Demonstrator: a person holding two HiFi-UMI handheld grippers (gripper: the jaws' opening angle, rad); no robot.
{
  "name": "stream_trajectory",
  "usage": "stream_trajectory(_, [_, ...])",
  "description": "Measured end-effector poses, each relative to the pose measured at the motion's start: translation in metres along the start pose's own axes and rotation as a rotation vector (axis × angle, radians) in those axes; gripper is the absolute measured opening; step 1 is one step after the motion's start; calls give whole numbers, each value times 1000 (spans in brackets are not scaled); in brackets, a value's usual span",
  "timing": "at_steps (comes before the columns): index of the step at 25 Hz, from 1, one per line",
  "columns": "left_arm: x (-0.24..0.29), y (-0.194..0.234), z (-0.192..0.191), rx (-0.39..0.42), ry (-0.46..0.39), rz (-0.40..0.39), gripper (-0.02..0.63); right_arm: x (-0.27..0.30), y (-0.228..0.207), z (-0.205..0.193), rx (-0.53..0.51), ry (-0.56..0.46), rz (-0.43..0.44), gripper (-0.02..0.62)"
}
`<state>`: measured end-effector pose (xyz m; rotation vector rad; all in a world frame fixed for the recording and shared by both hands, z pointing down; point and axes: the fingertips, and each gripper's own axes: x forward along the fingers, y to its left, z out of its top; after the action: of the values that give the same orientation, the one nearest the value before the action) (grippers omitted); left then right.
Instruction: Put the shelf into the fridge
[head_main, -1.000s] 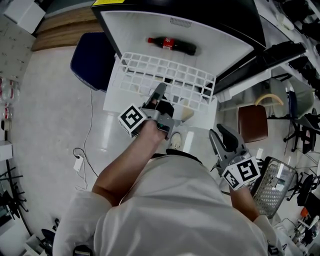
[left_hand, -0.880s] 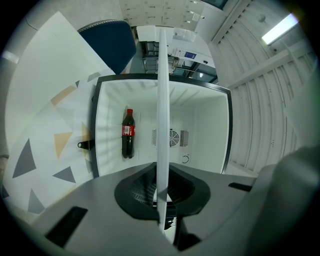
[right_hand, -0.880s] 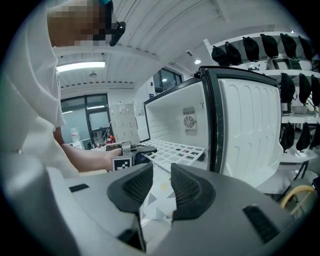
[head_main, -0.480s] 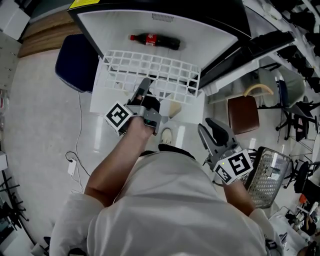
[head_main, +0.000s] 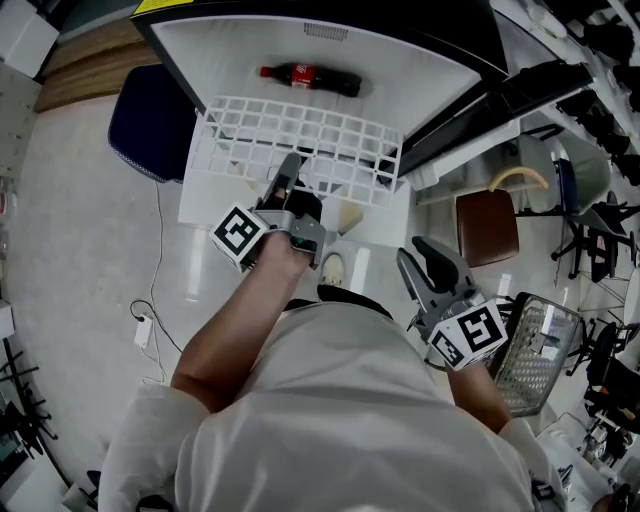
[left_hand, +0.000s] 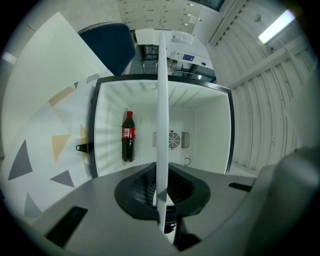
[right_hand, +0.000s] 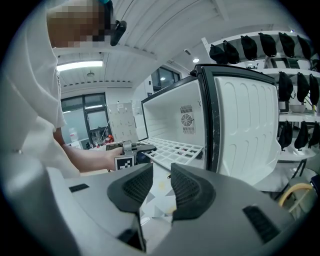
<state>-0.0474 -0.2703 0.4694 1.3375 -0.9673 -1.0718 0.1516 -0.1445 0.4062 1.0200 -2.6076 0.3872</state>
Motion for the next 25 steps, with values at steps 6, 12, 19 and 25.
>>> stream_trajectory(6, [0, 3, 0, 3, -24, -4, 34, -3, -6, -3, 3, 9, -2, 120])
stream_trajectory(12, [2, 5, -1, -9, -39, -4, 34, -3, -5, -5, -2, 17, 13, 120])
stream_trajectory(19, [7, 4, 0, 2, -38, -5, 34, -2, -9, -1, -9, 11, 20, 120])
stream_trajectory(25, [9, 4, 0, 21, -31, -14, 34, -2, -10, -2, -7, 6, 31, 120])
